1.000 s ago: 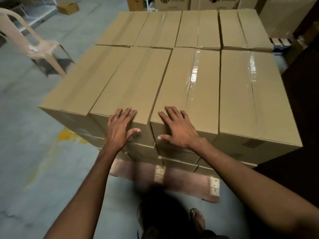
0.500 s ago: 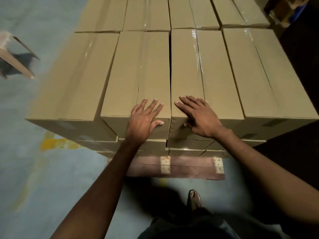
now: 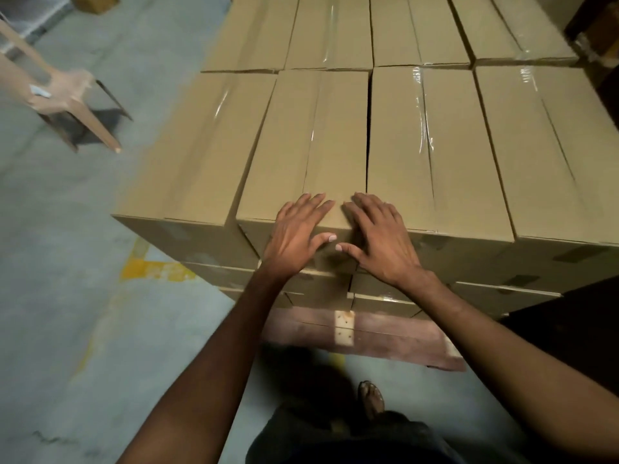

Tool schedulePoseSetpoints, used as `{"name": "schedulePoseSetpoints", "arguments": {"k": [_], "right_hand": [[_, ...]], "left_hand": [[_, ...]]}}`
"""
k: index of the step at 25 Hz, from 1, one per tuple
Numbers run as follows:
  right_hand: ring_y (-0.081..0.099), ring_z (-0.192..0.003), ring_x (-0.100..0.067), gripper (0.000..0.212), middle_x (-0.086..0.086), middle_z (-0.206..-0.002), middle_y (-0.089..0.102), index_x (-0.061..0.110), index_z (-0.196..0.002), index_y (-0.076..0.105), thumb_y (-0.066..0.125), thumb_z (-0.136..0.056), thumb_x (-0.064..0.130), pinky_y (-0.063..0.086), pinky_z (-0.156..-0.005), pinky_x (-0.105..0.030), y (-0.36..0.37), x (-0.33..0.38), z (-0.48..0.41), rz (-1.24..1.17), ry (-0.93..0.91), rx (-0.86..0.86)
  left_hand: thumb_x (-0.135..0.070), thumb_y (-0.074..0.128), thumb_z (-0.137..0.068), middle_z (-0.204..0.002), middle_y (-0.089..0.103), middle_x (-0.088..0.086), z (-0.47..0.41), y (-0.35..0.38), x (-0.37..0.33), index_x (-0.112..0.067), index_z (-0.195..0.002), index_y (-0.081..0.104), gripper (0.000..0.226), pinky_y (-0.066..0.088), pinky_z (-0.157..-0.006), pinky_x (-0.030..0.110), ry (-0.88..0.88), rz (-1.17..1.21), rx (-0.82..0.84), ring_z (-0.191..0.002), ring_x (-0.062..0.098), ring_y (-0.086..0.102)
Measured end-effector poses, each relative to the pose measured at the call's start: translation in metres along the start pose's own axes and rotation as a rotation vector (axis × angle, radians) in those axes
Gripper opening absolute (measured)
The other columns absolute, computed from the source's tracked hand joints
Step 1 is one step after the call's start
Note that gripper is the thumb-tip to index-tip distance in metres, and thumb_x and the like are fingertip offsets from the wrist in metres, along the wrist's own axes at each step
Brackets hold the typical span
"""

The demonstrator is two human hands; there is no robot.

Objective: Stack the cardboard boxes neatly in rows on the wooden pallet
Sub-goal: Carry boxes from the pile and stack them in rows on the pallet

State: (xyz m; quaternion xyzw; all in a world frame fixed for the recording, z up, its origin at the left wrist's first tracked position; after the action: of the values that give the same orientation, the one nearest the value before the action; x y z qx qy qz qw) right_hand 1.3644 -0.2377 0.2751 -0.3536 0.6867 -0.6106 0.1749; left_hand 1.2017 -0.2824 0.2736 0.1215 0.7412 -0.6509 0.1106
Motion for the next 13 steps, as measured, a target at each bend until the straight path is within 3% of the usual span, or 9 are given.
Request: {"name": "schedulePoseSetpoints", "arguments": {"k": [4, 8, 10, 13], "right_hand": [[0.022, -0.154, -0.029, 0.077, -0.008, -0.165, 0.029, 0.024, -0.154, 0.035, 0.054, -0.093, 0.067, 0.023, -0.124, -0.053, 0.002, 0.051, -0.012, -0.016, -0.009, -0.018], [0.021, -0.154, -0.028, 0.079, -0.008, -0.165, 0.03, 0.023, -0.155, 0.037, 0.058, -0.092, 0.066, 0.021, -0.125, -0.052, 0.02, 0.122, -0.045, -0.011, -0.033, -0.05], [0.022, -0.154, -0.028, 0.083, -0.008, -0.164, 0.032, 0.024, -0.155, 0.036, 0.063, -0.089, 0.066, 0.02, -0.126, -0.05, 0.035, 0.16, -0.065, 0.004, -0.023, -0.049], [0.027, -0.152, -0.028, 0.087, -0.008, -0.162, 0.035, 0.022, -0.155, 0.037, 0.067, -0.086, 0.066, 0.024, -0.123, -0.05, 0.062, 0.21, -0.093, 0.038, 0.038, -0.011]], "left_hand": [[-0.065, 0.064, -0.088, -0.16, 0.041, 0.0, 0.043, -0.046, 0.077, -0.026, -0.151, 0.047, 0.076, 0.021, -0.121, 0.049, -0.118, -0.082, -0.225, -0.151, 0.024, 0.031], [-0.087, 0.054, -0.07, -0.163, 0.037, 0.0, 0.067, -0.067, 0.179, -0.028, -0.154, 0.042, 0.104, 0.021, -0.118, 0.049, -0.073, -0.204, -0.09, -0.151, 0.024, 0.029], [-0.084, 0.062, -0.071, -0.165, 0.033, 0.001, 0.07, -0.071, 0.216, -0.027, -0.156, 0.038, 0.105, 0.023, -0.118, 0.051, 0.003, -0.277, -0.006, -0.152, 0.024, 0.029], [-0.062, 0.068, -0.086, -0.165, 0.034, 0.0, 0.066, -0.078, 0.243, -0.027, -0.157, 0.038, 0.085, 0.028, -0.117, 0.05, 0.139, -0.314, 0.014, -0.152, 0.025, 0.03]]}}
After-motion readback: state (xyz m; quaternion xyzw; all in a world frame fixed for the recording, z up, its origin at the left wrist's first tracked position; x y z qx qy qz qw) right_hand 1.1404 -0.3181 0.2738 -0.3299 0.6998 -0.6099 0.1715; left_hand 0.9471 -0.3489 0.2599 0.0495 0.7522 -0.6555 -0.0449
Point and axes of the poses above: each hand's wrist, its own z-axis away from the middle knuckle, its own y-axis out of the palm, x = y × z, the point moved 7 cm from there along -z, towards the middle knuckle
